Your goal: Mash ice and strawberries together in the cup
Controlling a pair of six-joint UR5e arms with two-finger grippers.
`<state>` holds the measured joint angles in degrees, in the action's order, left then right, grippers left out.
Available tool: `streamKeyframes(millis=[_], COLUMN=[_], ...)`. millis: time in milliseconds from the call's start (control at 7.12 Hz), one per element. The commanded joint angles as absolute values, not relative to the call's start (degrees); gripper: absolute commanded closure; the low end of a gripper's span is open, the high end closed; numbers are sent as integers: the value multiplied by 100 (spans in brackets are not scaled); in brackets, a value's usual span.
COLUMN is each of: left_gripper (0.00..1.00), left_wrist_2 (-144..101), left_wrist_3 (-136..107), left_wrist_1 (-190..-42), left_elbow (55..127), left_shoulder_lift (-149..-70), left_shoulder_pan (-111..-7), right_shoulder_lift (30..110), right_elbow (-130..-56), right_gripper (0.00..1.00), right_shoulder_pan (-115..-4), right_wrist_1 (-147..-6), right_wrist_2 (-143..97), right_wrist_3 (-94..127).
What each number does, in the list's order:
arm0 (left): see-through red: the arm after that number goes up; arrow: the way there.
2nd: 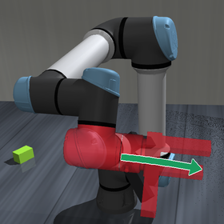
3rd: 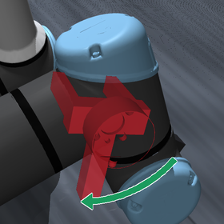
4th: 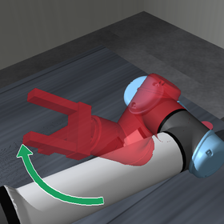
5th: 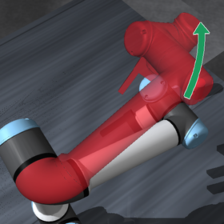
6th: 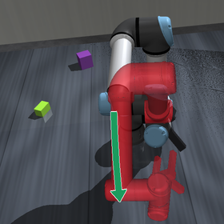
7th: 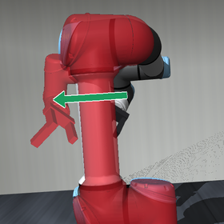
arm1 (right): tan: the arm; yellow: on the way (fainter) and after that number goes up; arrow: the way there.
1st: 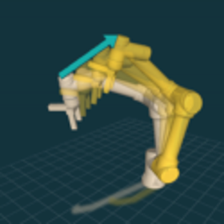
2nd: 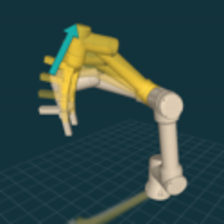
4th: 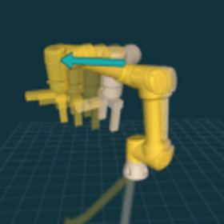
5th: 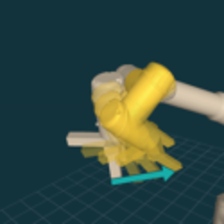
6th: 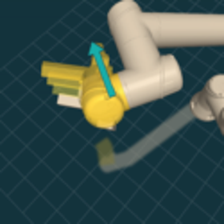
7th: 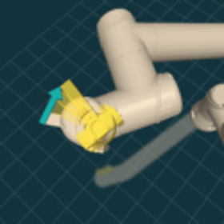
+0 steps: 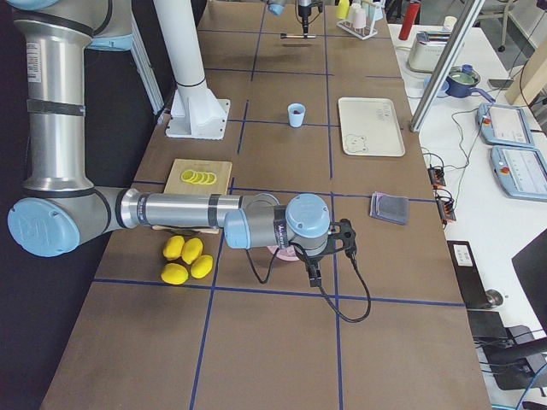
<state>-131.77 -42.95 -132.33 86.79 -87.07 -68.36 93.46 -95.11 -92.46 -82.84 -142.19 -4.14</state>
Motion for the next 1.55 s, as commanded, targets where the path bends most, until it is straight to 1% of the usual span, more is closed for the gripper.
streamKeyframes(millis=[0, 281, 562, 702, 843, 983, 1124, 1264, 1405], left_gripper=[100, 100, 100, 100, 100, 100, 100, 100, 100], left_wrist_2=[-13342, -12110, -10477, -9676, -8702, -8318, -7592, -6645, -5844], left_wrist_3=[-3993, -4052, -4531, -5214, -5360, -5544, -5572, -5564, -5555], left_wrist_1=[-13166, -13148, -13279, -13463, -13534, -13892, -14296, -14639, -15286], left_elbow=[9881, 10902, 11502, 11635, 11976, 12119, 12138, 12138, 12129], left_shoulder_lift=[-8780, -8815, -8938, -9156, -9158, -9106, -9105, -9158, -9219], left_shoulder_pan=[-7084, -6796, -6095, -5717, -5208, -5090, -4758, -4146, -3426], right_shoulder_lift=[9360, 9352, 9579, 9667, 9711, 9703, 9703, 9703, 9721], right_elbow=[-9527, -9554, -9929, -10019, -10107, -10125, -10134, -10134, -10125], right_gripper=[1, 1, 1, 1, 1, 1, 1, 1, 1], right_shoulder_pan=[-9246, -9333, -9352, -9378, -9378, -9378, -9387, -9387, -9395], right_wrist_1=[-8314, -8323, -8341, -8341, -8341, -8350, -8350, -8350, -8358], right_wrist_2=[-14221, -14229, -14247, -14247, -14256, -14238, -14230, -14212, -14195], right_wrist_3=[-413, -413, -404, -404, -404, -404, -404, -404, -404])
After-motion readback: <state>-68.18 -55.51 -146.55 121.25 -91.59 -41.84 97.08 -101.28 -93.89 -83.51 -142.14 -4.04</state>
